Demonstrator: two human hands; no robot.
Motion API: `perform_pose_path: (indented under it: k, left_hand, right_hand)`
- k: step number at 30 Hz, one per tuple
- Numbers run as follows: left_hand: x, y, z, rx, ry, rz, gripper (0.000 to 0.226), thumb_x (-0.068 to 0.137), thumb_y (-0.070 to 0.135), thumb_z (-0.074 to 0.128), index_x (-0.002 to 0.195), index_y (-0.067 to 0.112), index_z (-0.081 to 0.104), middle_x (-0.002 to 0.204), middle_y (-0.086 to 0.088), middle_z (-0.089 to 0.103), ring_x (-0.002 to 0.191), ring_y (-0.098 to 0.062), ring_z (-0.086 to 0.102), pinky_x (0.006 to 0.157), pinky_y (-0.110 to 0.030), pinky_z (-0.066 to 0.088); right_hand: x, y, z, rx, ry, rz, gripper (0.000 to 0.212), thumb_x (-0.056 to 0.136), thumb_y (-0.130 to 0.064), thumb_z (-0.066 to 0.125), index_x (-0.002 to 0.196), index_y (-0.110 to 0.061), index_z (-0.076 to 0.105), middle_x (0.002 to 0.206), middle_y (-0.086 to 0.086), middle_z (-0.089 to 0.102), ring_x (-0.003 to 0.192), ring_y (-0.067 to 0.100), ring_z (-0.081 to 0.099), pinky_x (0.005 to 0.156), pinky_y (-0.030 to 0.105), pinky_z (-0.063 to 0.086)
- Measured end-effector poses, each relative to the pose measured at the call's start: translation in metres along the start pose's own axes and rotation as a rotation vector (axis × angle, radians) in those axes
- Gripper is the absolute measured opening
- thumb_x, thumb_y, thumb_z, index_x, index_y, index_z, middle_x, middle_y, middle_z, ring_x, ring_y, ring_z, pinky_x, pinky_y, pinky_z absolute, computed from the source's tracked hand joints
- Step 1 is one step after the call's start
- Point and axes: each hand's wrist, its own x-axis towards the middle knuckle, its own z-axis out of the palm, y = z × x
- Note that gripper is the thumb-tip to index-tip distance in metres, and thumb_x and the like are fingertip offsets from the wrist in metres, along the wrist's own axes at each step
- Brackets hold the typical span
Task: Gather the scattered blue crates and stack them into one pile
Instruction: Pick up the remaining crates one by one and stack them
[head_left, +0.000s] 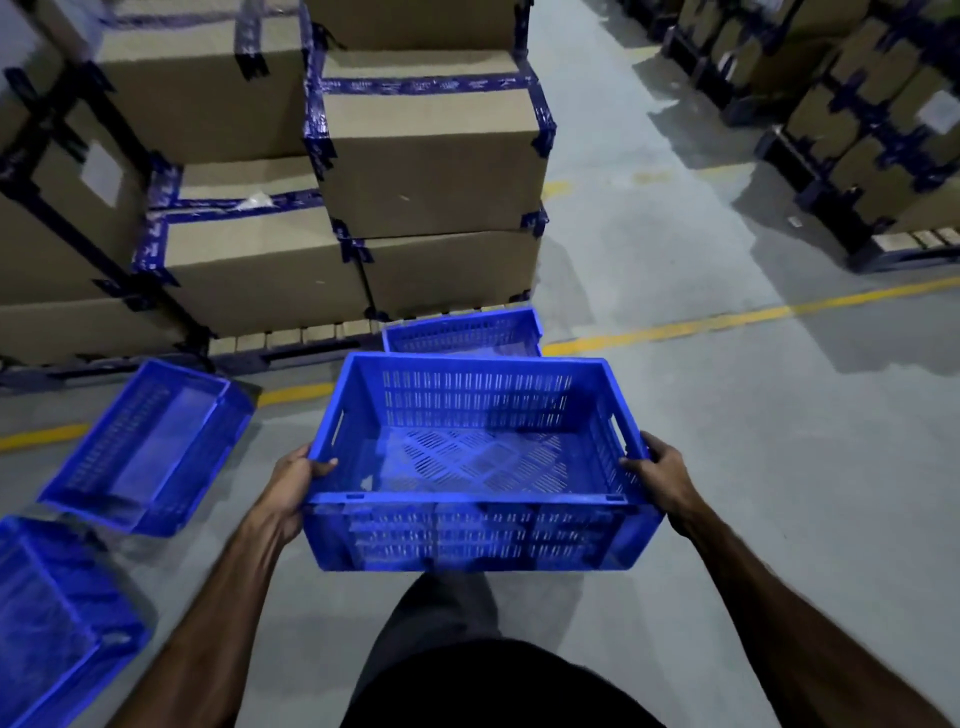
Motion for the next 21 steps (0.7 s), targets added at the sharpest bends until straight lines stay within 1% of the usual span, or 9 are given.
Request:
perform_pose_path:
  k: [4, 7, 8, 10, 12, 15, 17, 19, 21]
  left_hand:
    - [0.054, 0.046, 0.011, -0.065, -0.008, -0.049, 0.032, 0.101, 0.026, 0.057, 0.127, 0.011, 0.068, 0.119, -0.017, 0.074, 0.106, -0.04, 0.07, 0.098, -0.059, 0.053]
    - [0.094, 0.072, 0.018, -0.096, 0.008, -0.038, 0.034, 0.105, 0.033, 0.051, 0.123, 0.01, 0.069, 0.113, -0.013, 0.076, 0.099, -0.034, 0.074, 0.084, -0.048, 0.06]
    - [0.108, 0.079, 0.019, -0.095, 0.014, -0.04, 0.036, 0.106, 0.033, 0.05, 0.126, 0.009, 0.067, 0.115, -0.014, 0.076, 0.101, -0.034, 0.073, 0.084, -0.049, 0.06]
    - [0.135, 0.091, 0.02, -0.089, 0.015, -0.055, 0.038, 0.106, 0.031, 0.05, 0.132, 0.008, 0.064, 0.122, -0.016, 0.073, 0.105, -0.036, 0.071, 0.087, -0.051, 0.059]
    - [0.164, 0.103, 0.021, -0.091, 0.004, -0.066, 0.032, 0.106, 0.025, 0.049, 0.129, 0.01, 0.065, 0.119, -0.016, 0.073, 0.095, -0.03, 0.074, 0.076, -0.046, 0.063]
    - [0.205, 0.116, 0.028, -0.091, -0.014, -0.063, 0.025, 0.107, 0.017, 0.046, 0.125, 0.012, 0.062, 0.113, -0.01, 0.073, 0.079, -0.02, 0.077, 0.061, -0.037, 0.063]
    - [0.236, 0.121, 0.033, -0.071, -0.011, -0.058, 0.025, 0.107, 0.015, 0.045, 0.128, 0.013, 0.06, 0.108, -0.007, 0.075, 0.077, -0.018, 0.077, 0.06, -0.036, 0.063]
    - [0.265, 0.123, 0.038, -0.05, -0.008, -0.051, 0.023, 0.108, 0.012, 0.043, 0.122, 0.014, 0.061, 0.099, -0.003, 0.078, 0.074, -0.015, 0.077, 0.057, -0.034, 0.062]
    - [0.289, 0.122, 0.044, -0.024, -0.005, -0.036, 0.024, 0.107, 0.01, 0.042, 0.121, 0.016, 0.061, 0.106, -0.006, 0.075, 0.073, -0.013, 0.076, 0.056, -0.033, 0.062]
  right_hand:
    - [0.054, -0.046, 0.018, -0.04, 0.011, -0.005, 0.036, 0.087, -0.002, 0.064, 0.109, -0.029, 0.068, 0.103, 0.002, 0.077, 0.089, 0.026, 0.075, 0.083, 0.052, 0.062]
    - [0.104, -0.068, 0.034, -0.066, 0.019, -0.006, 0.037, 0.088, -0.004, 0.063, 0.116, -0.028, 0.066, 0.107, 0.001, 0.075, 0.092, 0.025, 0.074, 0.086, 0.051, 0.061]
    - [0.123, -0.073, 0.039, -0.075, 0.021, -0.007, 0.037, 0.089, -0.006, 0.063, 0.119, -0.027, 0.065, 0.11, 0.002, 0.074, 0.093, 0.025, 0.073, 0.087, 0.051, 0.061]
    - [0.155, -0.08, 0.048, -0.082, 0.033, 0.0, 0.039, 0.092, -0.01, 0.062, 0.128, -0.024, 0.061, 0.116, 0.006, 0.072, 0.097, 0.026, 0.072, 0.09, 0.051, 0.059]
    - [0.192, -0.085, 0.057, -0.098, 0.023, -0.012, 0.037, 0.099, -0.011, 0.056, 0.135, -0.018, 0.056, 0.121, 0.01, 0.068, 0.101, 0.029, 0.069, 0.091, 0.048, 0.058]
    - [0.243, -0.09, 0.072, -0.109, 0.016, -0.027, 0.029, 0.105, -0.01, 0.049, 0.133, -0.012, 0.053, 0.122, 0.017, 0.066, 0.097, 0.032, 0.067, 0.088, 0.047, 0.057]
    - [0.277, -0.09, 0.082, -0.106, 0.012, -0.015, 0.025, 0.105, -0.009, 0.048, 0.13, -0.012, 0.051, 0.121, 0.017, 0.067, 0.092, 0.03, 0.066, 0.085, 0.045, 0.057]
    - [0.307, -0.087, 0.09, -0.112, -0.006, -0.012, 0.025, 0.104, -0.009, 0.047, 0.129, -0.012, 0.047, 0.122, 0.017, 0.067, 0.09, 0.029, 0.066, 0.079, 0.042, 0.058]
    - [0.332, -0.083, 0.097, -0.113, -0.026, -0.021, 0.026, 0.104, -0.007, 0.046, 0.129, -0.011, 0.044, 0.124, 0.017, 0.065, 0.092, 0.029, 0.065, 0.074, 0.039, 0.057]
